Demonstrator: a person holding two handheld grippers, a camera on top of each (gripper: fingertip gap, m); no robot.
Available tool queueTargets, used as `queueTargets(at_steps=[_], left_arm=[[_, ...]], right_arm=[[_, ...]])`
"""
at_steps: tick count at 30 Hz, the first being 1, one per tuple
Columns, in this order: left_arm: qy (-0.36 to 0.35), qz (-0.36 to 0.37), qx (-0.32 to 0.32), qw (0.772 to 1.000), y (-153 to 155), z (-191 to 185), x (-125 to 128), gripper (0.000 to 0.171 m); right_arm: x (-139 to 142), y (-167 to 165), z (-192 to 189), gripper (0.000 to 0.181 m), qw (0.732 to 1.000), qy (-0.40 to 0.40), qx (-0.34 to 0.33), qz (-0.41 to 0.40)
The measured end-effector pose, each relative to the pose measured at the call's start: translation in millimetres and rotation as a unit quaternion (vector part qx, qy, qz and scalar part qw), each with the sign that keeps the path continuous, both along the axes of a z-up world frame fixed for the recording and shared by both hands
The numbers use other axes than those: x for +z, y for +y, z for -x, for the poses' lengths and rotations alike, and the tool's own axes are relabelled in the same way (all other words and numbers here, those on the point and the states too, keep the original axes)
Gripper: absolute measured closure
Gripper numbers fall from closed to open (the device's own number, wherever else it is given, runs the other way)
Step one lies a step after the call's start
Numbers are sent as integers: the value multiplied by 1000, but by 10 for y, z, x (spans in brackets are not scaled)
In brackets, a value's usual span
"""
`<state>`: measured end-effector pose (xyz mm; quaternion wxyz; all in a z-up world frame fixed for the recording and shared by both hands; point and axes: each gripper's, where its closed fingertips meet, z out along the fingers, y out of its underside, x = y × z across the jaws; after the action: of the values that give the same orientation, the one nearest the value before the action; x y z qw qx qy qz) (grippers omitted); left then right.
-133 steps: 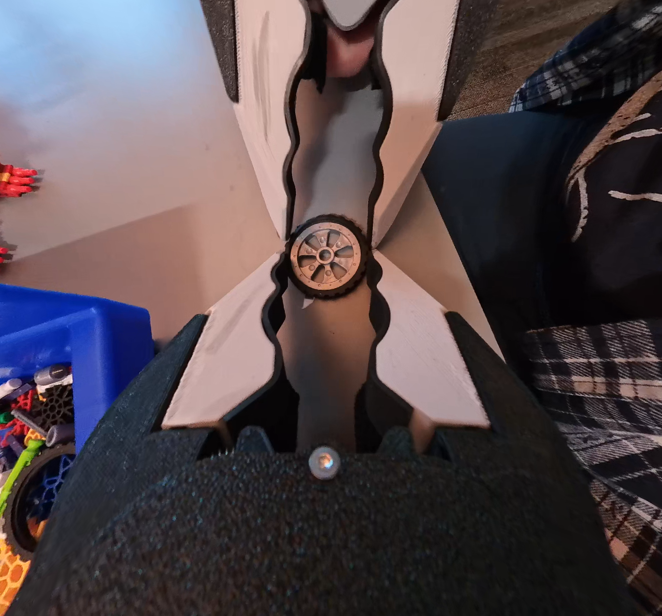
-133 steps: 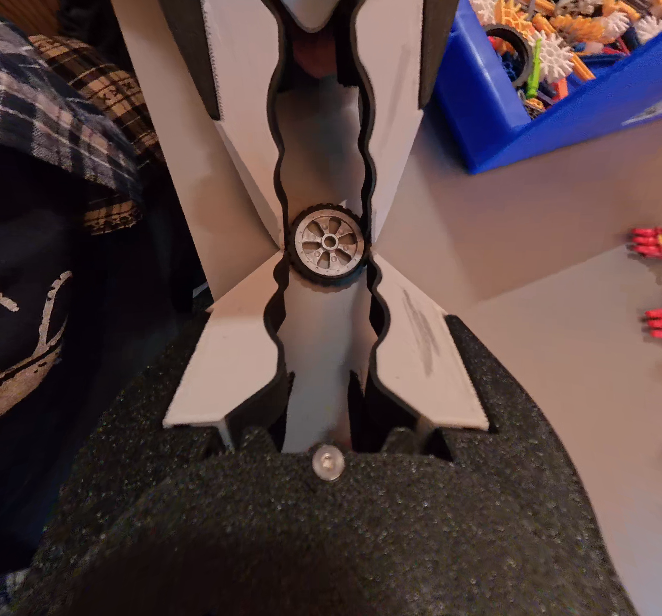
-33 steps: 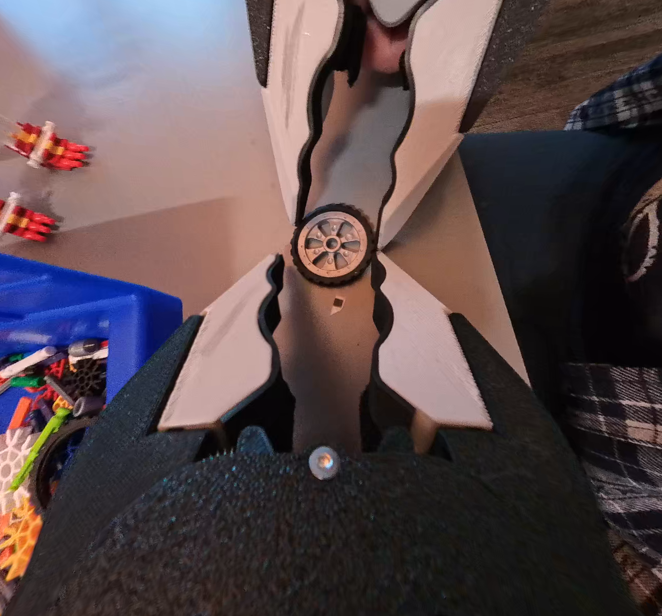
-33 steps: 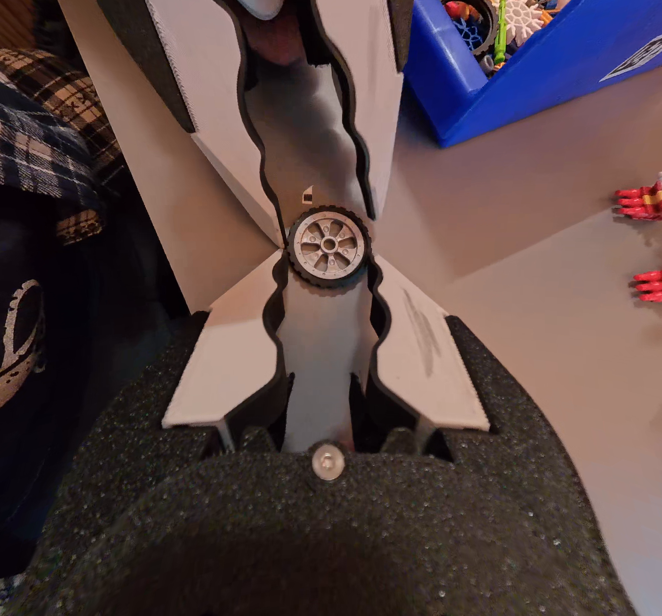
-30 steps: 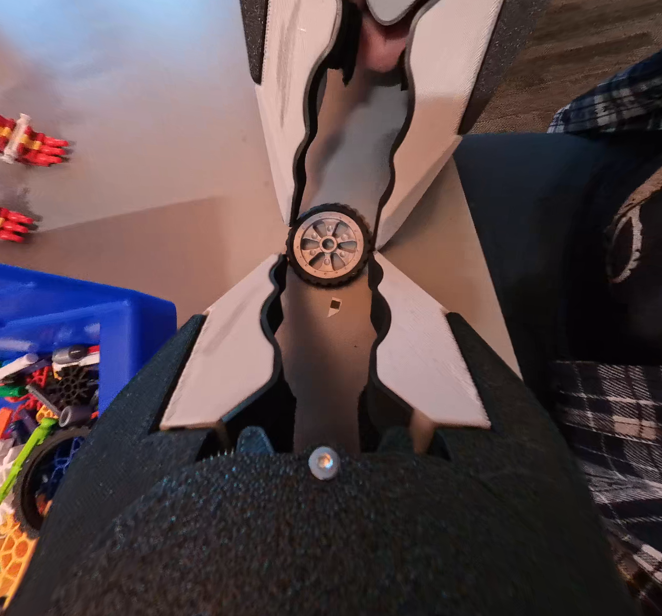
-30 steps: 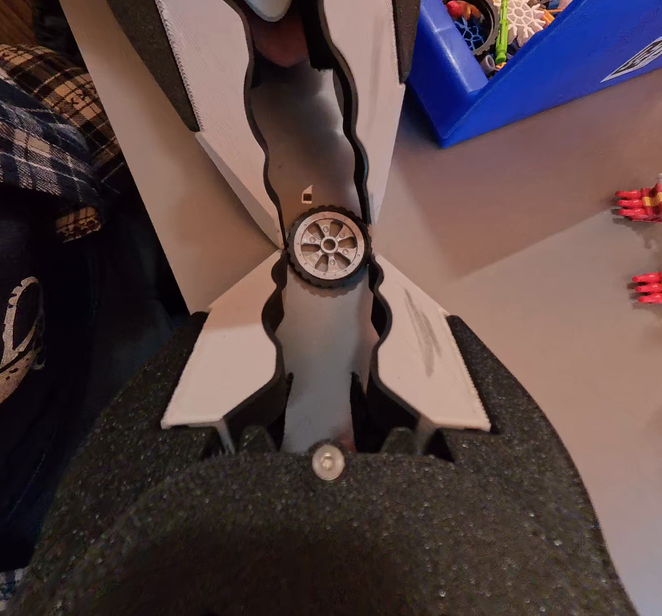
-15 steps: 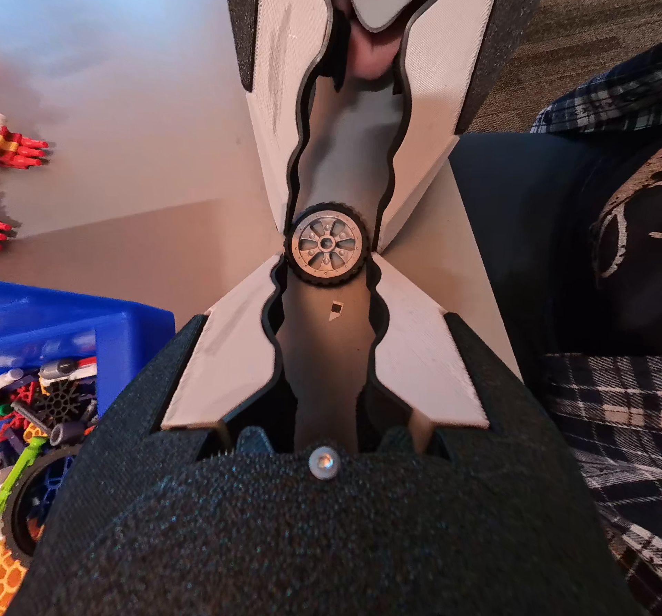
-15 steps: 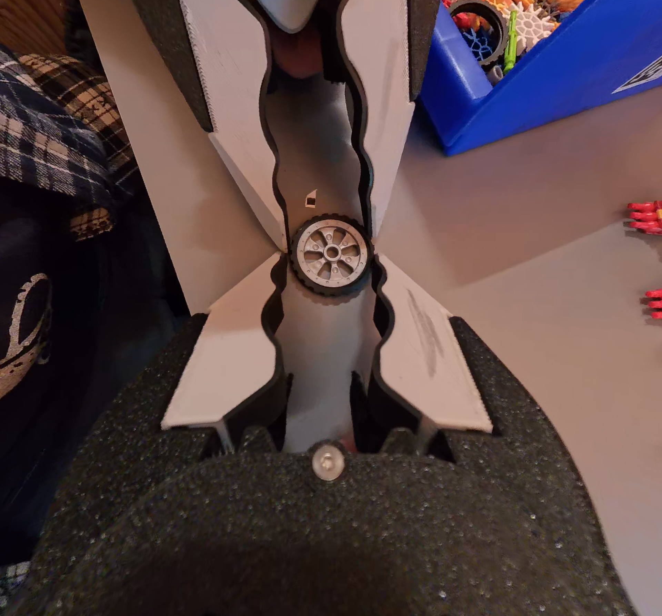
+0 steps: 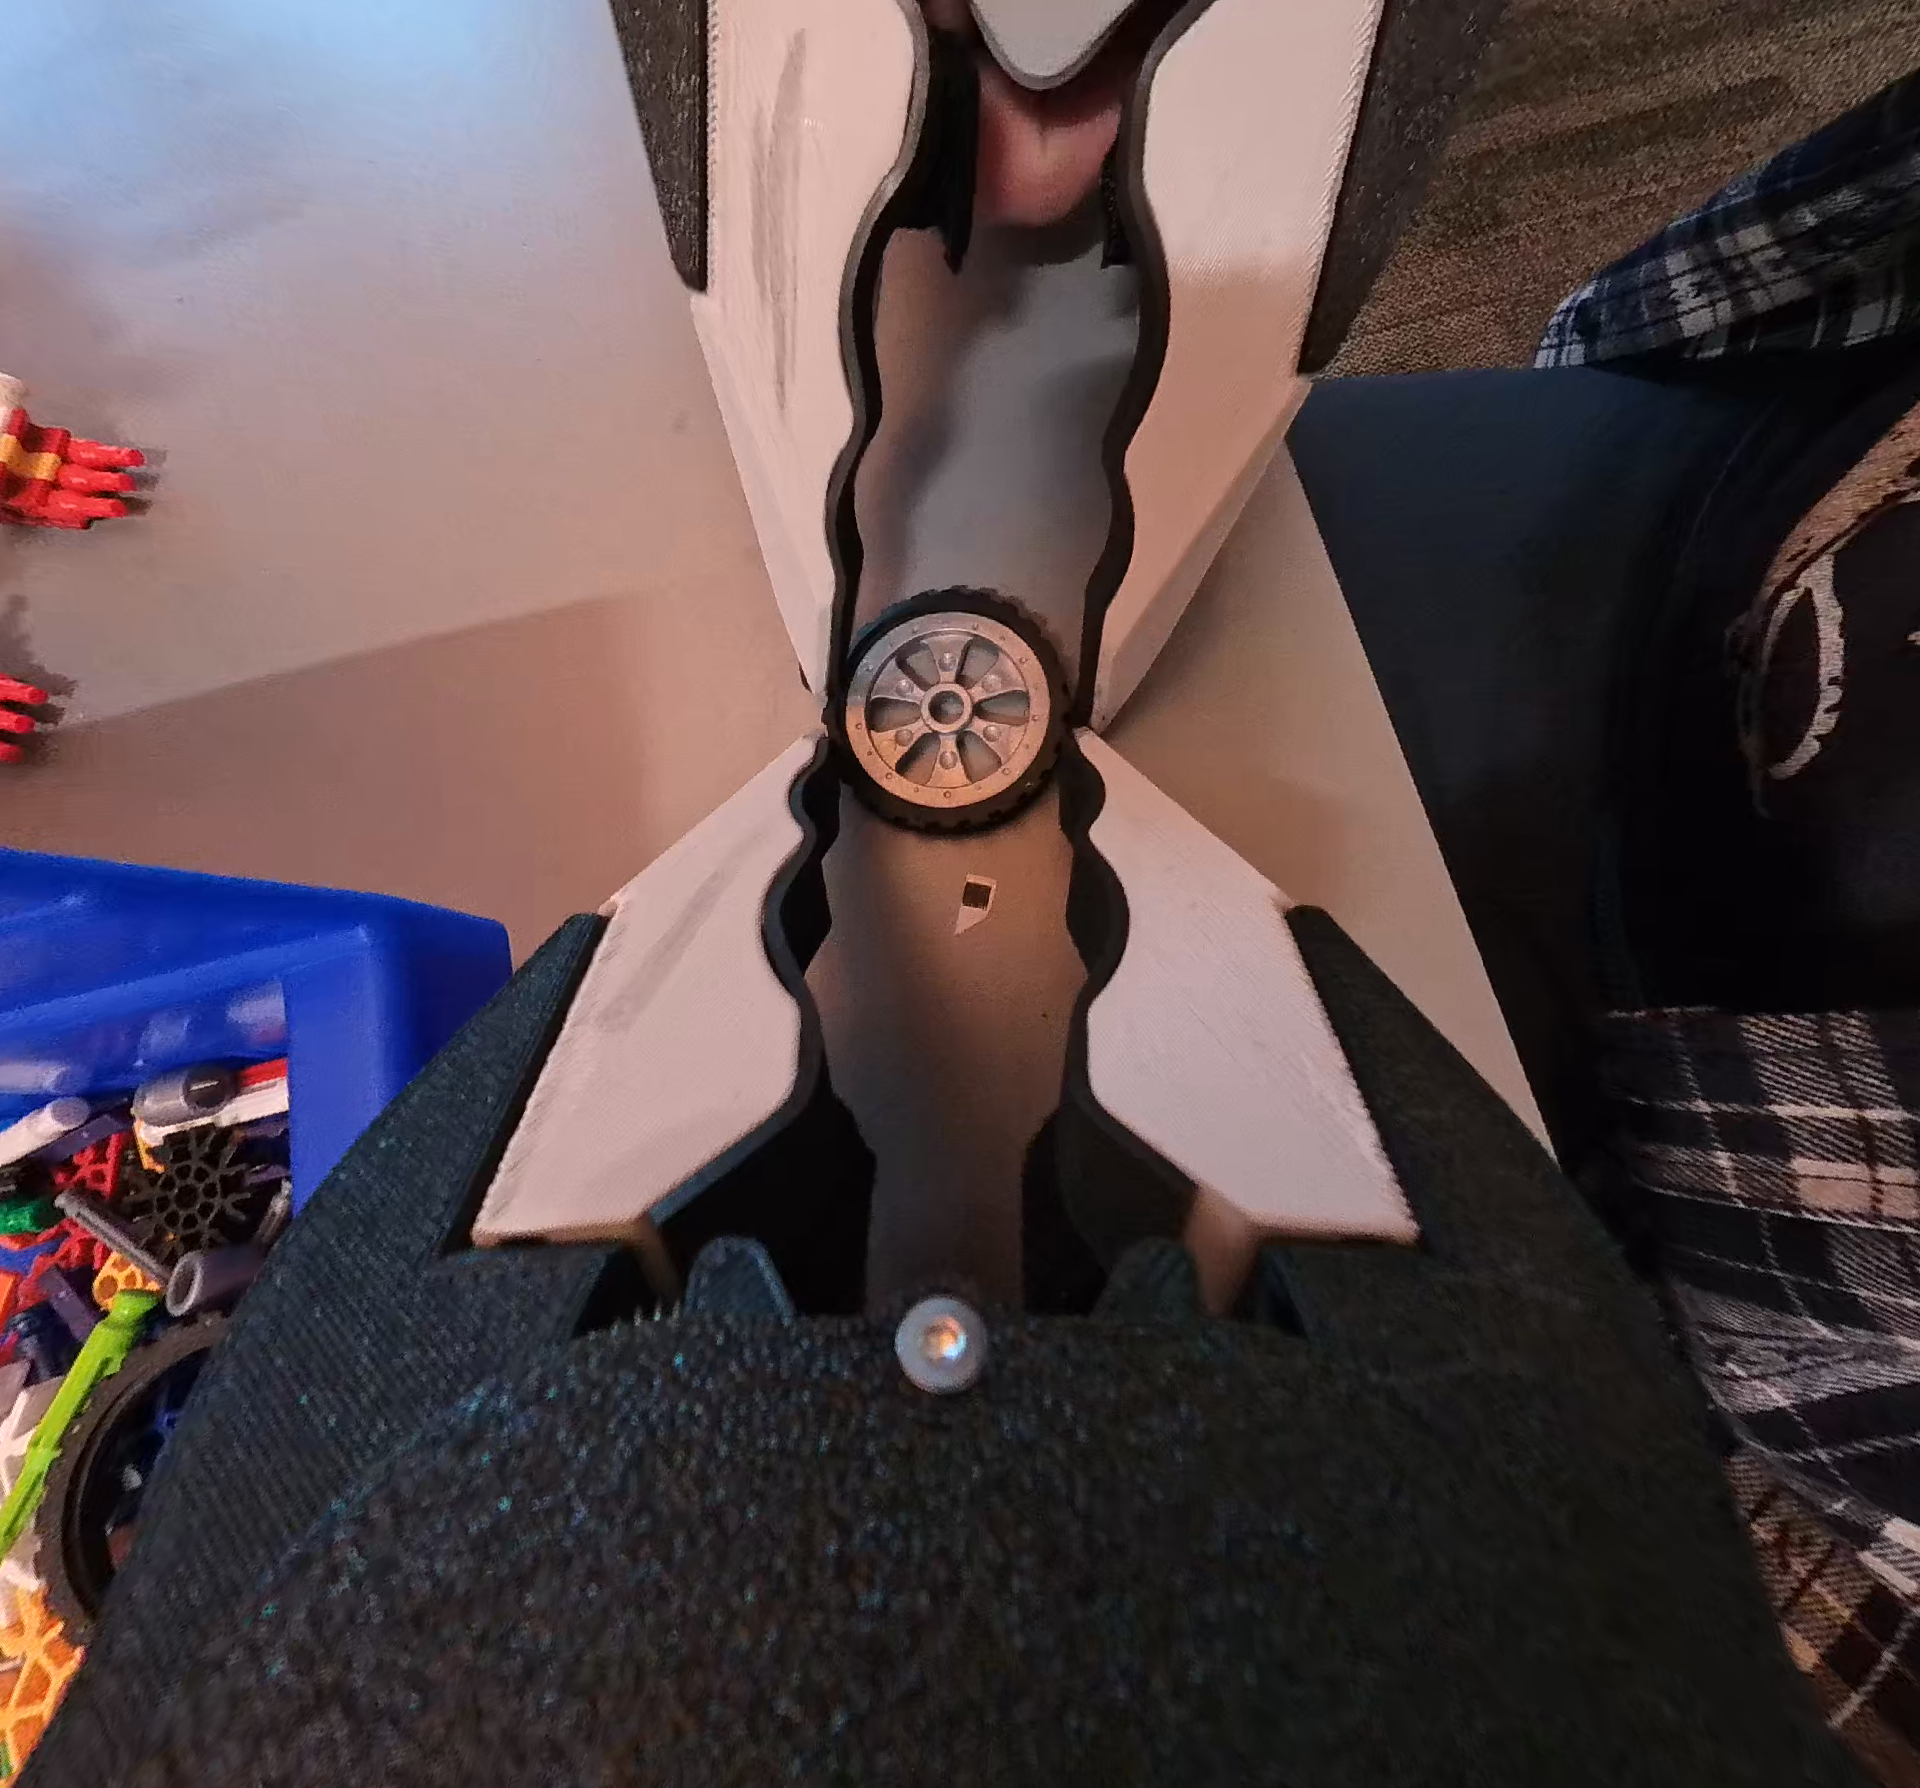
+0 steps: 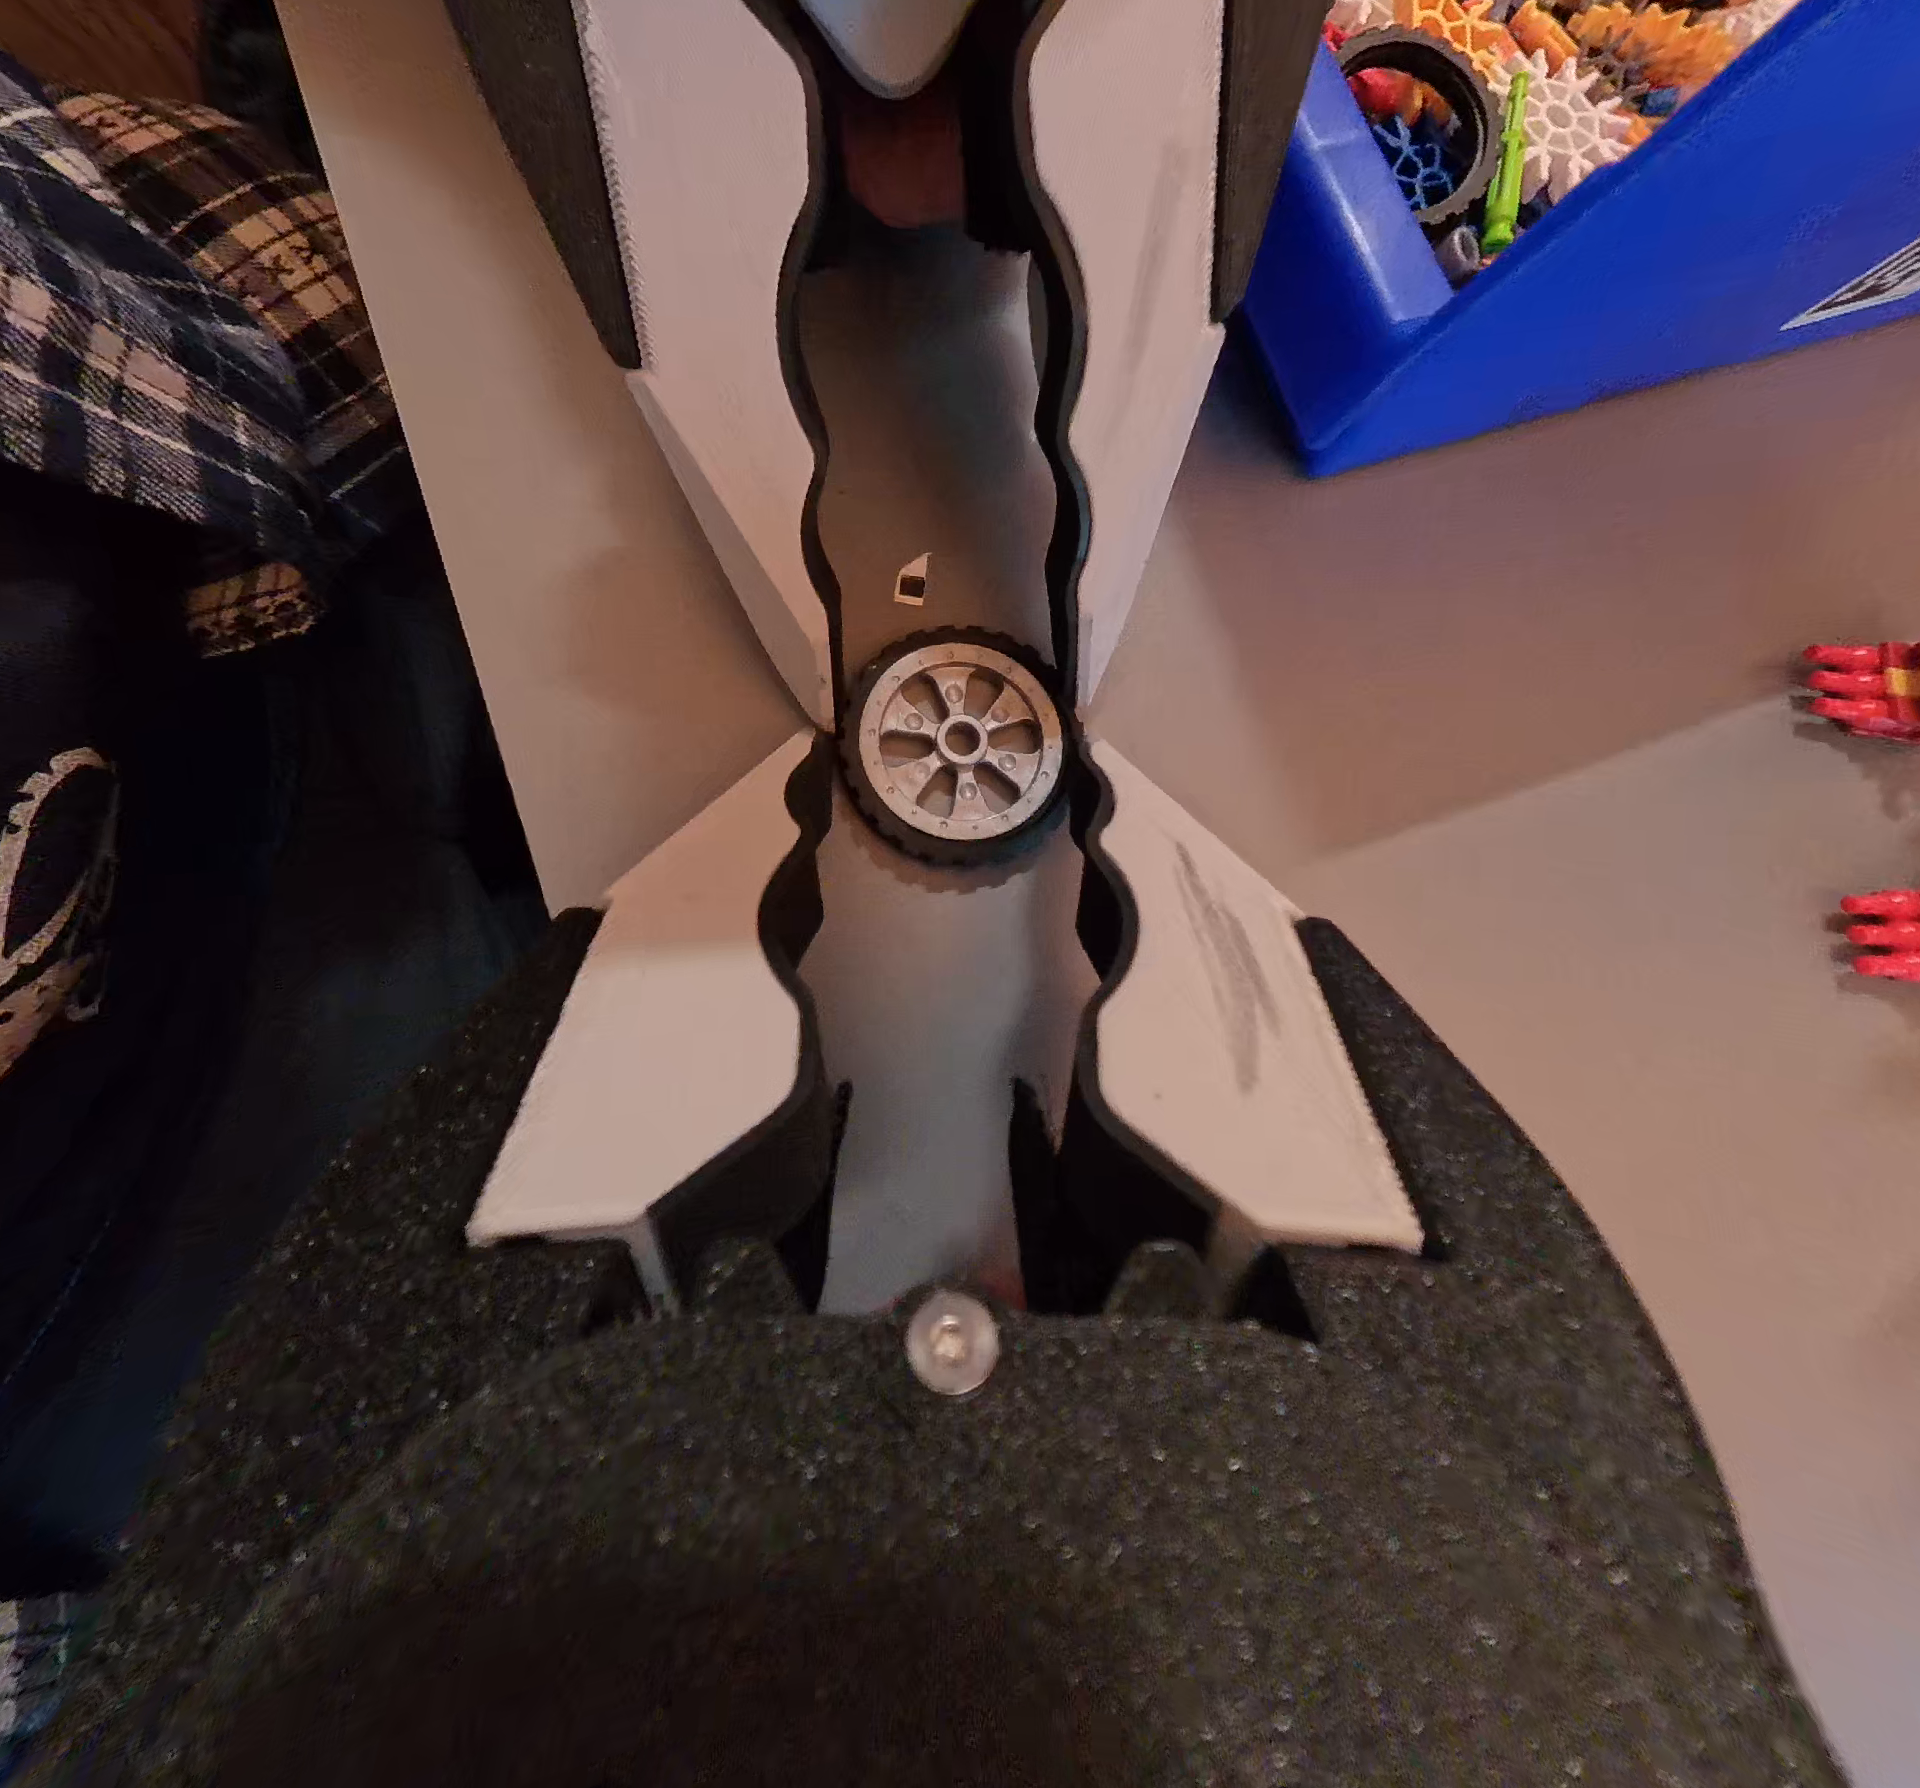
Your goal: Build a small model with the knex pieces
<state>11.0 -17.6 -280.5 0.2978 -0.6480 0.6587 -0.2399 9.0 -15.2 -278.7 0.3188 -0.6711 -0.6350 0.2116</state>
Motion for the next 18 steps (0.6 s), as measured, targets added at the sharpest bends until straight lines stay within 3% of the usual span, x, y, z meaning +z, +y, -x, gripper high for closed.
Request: queueTargets(at_steps=[5, 18], left_arm=[[-2, -4, 16, 1000, 46, 7, 4, 129], [-2, -7, 7, 1000, 41, -13, -3, 130]], right_arm=[[4, 60, -5, 130, 999, 14, -32, -2], [-15, 15, 31, 130, 999, 13, -6, 30]])
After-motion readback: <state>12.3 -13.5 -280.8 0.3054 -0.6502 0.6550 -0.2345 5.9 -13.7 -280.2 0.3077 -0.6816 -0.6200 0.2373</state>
